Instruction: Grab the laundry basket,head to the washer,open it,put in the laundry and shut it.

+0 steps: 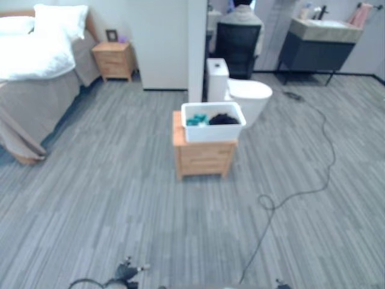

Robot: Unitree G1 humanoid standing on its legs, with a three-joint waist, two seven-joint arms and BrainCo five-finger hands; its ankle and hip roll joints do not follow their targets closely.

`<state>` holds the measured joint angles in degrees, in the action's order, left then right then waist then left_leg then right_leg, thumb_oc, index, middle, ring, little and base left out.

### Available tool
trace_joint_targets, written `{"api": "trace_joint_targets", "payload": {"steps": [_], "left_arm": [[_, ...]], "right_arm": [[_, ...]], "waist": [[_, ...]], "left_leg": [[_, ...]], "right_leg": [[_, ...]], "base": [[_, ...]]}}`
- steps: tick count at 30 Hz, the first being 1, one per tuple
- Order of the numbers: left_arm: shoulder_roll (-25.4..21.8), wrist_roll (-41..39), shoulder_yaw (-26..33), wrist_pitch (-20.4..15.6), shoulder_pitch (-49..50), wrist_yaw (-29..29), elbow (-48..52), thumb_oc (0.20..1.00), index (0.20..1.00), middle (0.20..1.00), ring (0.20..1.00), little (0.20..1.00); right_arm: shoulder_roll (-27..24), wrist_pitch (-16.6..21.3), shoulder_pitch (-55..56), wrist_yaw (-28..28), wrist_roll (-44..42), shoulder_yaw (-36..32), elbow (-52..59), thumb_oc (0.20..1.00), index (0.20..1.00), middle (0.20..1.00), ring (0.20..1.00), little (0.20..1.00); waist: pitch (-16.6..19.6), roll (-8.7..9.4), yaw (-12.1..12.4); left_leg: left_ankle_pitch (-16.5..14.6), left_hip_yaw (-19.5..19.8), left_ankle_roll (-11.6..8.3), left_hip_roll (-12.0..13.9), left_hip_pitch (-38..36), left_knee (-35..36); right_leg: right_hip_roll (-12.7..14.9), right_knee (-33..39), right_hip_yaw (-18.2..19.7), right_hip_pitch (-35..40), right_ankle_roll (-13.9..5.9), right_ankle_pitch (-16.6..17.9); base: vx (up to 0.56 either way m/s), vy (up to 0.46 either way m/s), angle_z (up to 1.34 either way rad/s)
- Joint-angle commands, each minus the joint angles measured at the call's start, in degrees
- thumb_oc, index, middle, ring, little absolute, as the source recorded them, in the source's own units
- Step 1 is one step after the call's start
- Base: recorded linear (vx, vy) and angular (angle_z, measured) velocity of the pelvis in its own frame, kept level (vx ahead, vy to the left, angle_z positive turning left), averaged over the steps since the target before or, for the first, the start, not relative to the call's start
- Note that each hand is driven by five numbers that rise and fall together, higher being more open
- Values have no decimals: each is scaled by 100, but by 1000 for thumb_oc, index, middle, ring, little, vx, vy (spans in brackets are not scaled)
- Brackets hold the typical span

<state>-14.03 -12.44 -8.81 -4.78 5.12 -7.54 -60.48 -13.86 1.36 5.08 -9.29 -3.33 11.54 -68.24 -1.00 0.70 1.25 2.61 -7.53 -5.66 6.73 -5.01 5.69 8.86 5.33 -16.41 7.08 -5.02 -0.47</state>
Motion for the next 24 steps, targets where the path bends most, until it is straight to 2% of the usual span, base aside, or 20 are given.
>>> {"api": "trace_joint_targets", "payload": {"steps": [1, 24], "left_arm": [[-149, 44, 129, -266, -453, -69, -421, 1000, 1000, 1000, 1000, 1000], [-48, 145, -27, -273, -443, -8, -472, 1000, 1000, 1000, 1000, 1000]], "right_arm": [[31, 75, -252, -4, 47, 121, -6, 1000, 1000, 1000, 1000, 1000], [-5, 44, -249, -14, 94, 51, -332, 1000, 1000, 1000, 1000, 1000]], "waist": [[-79, 124, 45], [-67, 29, 29]], "left_leg": [[-335, 56, 134, 93, -29, -69], [-361, 73, 142, 65, -62, -69]], "right_leg": [[125, -33, 103, -46, -290, 13], [143, -33, 68, 10, -296, -21]], "base": [[0, 0, 0], [0, 0, 0]]}}
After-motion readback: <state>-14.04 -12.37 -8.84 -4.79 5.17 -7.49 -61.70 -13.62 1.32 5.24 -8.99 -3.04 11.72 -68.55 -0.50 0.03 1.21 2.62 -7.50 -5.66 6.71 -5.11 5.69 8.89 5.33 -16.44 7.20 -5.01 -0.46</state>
